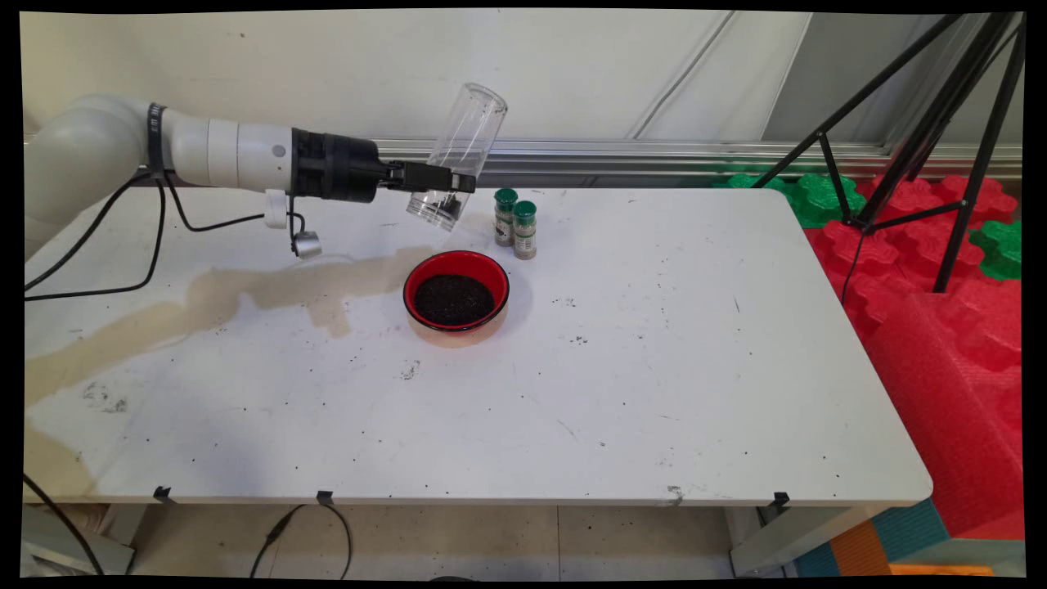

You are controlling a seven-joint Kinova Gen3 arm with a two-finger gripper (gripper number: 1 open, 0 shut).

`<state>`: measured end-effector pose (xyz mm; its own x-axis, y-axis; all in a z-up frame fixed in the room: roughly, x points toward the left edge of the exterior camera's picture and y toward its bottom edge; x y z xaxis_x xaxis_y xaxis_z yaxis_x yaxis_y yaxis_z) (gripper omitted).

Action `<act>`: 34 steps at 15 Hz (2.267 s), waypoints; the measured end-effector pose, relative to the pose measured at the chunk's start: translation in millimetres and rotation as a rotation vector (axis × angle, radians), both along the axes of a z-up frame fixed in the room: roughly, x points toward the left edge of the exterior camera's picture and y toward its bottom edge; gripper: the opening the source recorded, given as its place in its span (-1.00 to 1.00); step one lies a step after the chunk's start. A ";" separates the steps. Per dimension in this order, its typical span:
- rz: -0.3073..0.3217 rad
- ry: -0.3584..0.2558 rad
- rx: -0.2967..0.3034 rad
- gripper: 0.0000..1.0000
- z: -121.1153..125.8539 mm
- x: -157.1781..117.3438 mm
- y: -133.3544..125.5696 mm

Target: Pour the black seasoning powder in the red bowl

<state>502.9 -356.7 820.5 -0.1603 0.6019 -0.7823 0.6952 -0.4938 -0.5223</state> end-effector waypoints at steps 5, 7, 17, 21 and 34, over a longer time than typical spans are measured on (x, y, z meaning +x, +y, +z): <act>0.050 0.061 0.102 -1.00 -0.3 1.4 1.6; 0.072 0.091 0.146 -1.00 1.2 1.0 2.2; 0.197 0.240 0.349 -1.00 16.9 3.6 6.6; 0.273 0.329 0.459 -1.00 29.6 6.7 9.4; 0.580 0.713 0.882 -1.00 80.7 34.2 16.2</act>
<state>537.1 -340.5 901.1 -0.7914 0.5730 0.2132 0.1231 0.4910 -0.8624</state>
